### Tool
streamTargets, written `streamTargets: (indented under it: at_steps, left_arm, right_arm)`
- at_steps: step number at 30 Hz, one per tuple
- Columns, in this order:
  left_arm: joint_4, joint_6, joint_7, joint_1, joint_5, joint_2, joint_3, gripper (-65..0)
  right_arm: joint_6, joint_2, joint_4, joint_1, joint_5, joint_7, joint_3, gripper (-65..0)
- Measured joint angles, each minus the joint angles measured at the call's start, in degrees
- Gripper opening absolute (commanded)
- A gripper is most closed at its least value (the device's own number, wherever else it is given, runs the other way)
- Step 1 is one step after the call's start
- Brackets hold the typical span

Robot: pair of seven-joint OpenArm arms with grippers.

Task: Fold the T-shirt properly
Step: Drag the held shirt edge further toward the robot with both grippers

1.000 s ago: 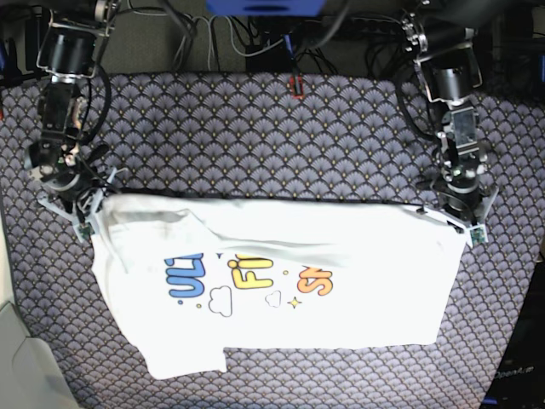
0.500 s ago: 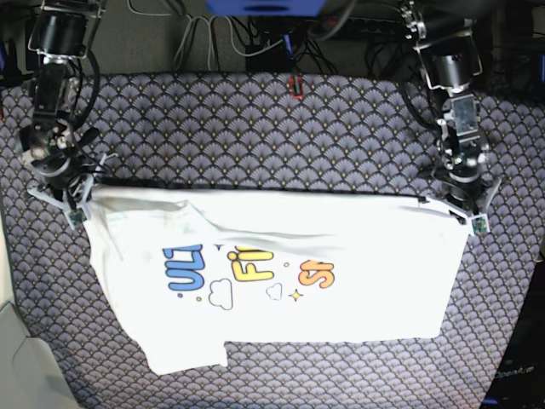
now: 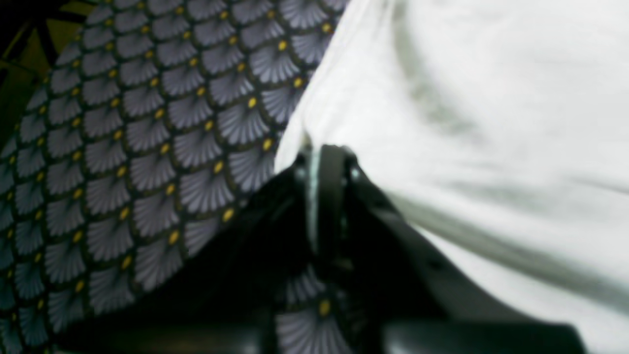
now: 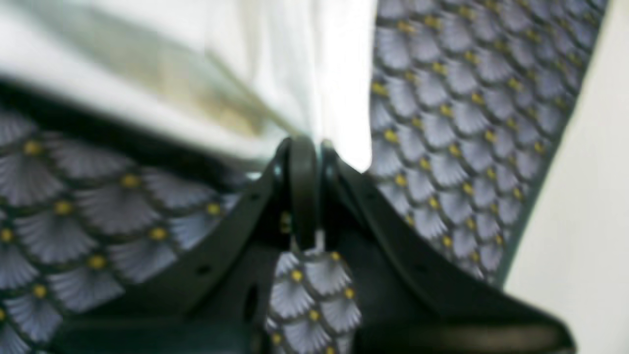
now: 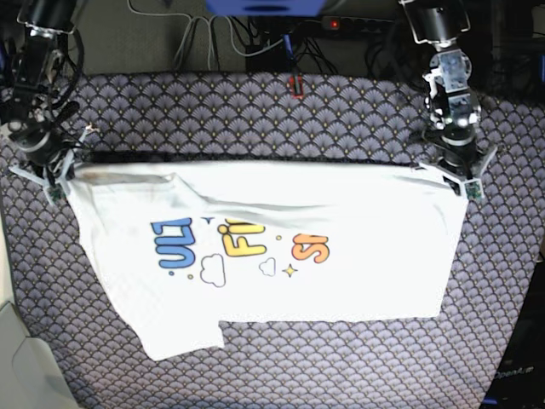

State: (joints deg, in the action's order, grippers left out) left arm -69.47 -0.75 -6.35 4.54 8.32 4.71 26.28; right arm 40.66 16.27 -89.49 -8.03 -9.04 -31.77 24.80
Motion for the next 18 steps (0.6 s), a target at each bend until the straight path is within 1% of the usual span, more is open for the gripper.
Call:
streamTargets:
  at_steps: [4,5,6,10,14,18]
  left_arm:
    - [-2.84,0.52,0.31,2.56,0.02,-2.14,-0.02,-64.7]
    - [-3.69,0.48,-0.31,3.04,0.02,-2.21,-0.04,-64.7]
    - [-4.63,-0.37,-0.96,3.65,0.02,-2.29,-0.04,-64.7]
    - [-7.82,-0.17,-0.74,6.36,0.02,-4.46,-0.13,-64.7]
    - [-10.51,-0.52,-1.22,8.85,0.04,-5.73,-0.15,-64.7]
    - [-11.67,-0.5,-0.7,11.19,-0.24,-5.88,-0.13,-64.7]
  right_arm:
    - [0.04,-0.66,0.13,-1.64,0.2,-0.09,3.61,-65.0]
    - [0.04,-0.74,0.13,-1.92,0.15,-0.07,4.5,-65.0]
    - [0.04,-0.7,0.13,-2.05,0.13,-0.11,5.16,-65.0]
    - [0.02,-0.55,-0.15,-4.09,0.52,0.96,8.07,-65.0]
    - [0.04,-0.63,0.02,-6.19,0.11,0.11,9.64,-65.0]
    - [0.0,-1.55,-0.15,-7.65,0.07,0.55,9.79,-65.0]
